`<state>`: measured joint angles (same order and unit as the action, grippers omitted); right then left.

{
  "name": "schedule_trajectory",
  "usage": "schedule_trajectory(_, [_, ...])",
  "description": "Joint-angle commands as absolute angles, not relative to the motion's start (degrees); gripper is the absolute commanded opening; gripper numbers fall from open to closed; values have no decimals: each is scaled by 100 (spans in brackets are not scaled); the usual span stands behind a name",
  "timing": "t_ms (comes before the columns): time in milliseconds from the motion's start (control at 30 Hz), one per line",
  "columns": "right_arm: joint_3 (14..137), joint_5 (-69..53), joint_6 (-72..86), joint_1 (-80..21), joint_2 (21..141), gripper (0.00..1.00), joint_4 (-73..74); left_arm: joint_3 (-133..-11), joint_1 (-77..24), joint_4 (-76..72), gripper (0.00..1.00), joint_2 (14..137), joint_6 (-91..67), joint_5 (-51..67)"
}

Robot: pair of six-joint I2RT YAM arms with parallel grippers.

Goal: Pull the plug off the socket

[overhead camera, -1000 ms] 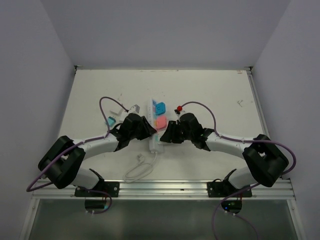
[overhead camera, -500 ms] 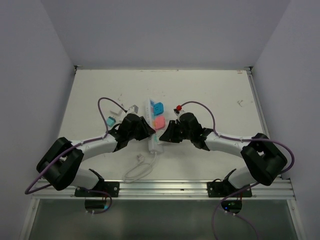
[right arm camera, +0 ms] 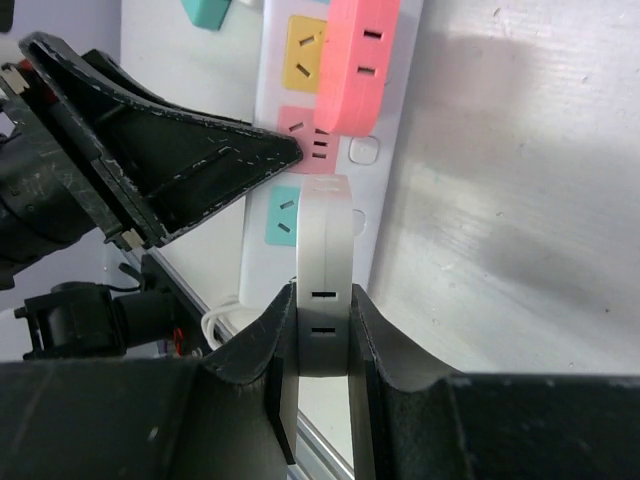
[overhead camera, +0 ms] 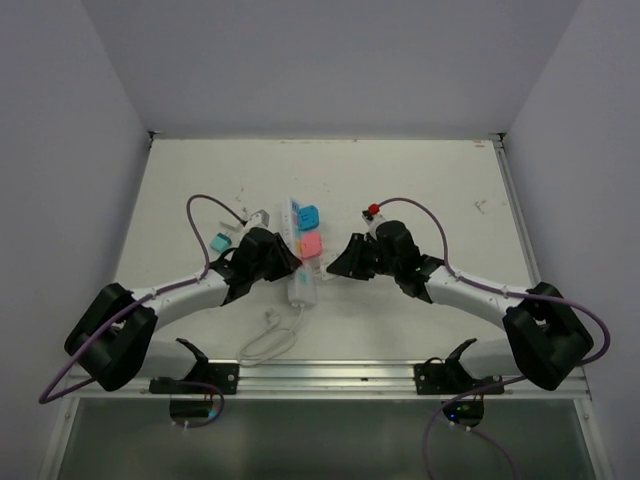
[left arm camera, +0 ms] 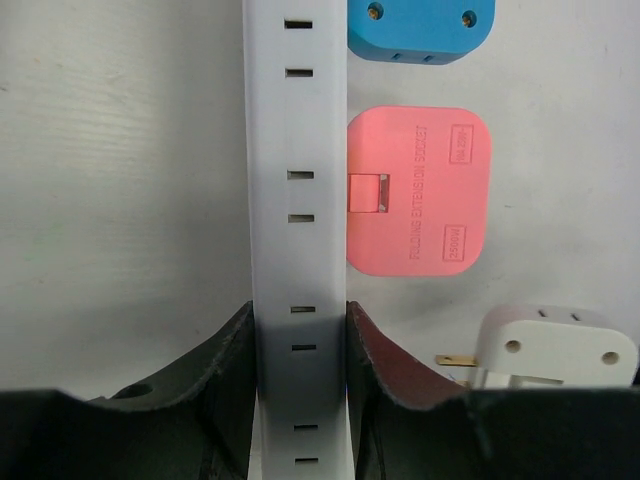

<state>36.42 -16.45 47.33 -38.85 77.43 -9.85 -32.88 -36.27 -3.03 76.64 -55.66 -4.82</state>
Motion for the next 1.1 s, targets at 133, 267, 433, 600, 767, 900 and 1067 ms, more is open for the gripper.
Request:
schedule_trajectory(133, [3595, -1705, 4605, -3797, 7418, 0, -800, -3278, -3551, 378, 0, 7497, -5133, -1283])
schedule_trajectory(267, [3463, -1635, 4570, -3535, 7243, 0, -703, -3261, -3551, 396, 0, 7409, -5150, -1213])
schedule_trajectory(433, [3200, -1547, 4378, -2605, 7075, 0, -545, -3182, -3542, 299, 0, 7252, -5133, -959])
schedule_trajectory(600, [3190, -1811, 4350, -1847, 7496, 0, -879, -3120, -3551, 141, 0, 7146, -5045, -642])
schedule_trajectory(767, [3655, -2056, 4438, -1468, 8295, 0, -1476, -2909, -3551, -140, 0, 6979, -5001, -308])
schedule_trajectory(900, [4051, -2346, 4622, -1336, 9165, 0, -1958, -2813, -3551, -193, 0, 6935, -5001, -194])
schedule_trajectory(1067, [4359, -2558, 4825, -1240, 9984, 0, -2496, -2795, -3542, -220, 0, 6917, -5001, -114])
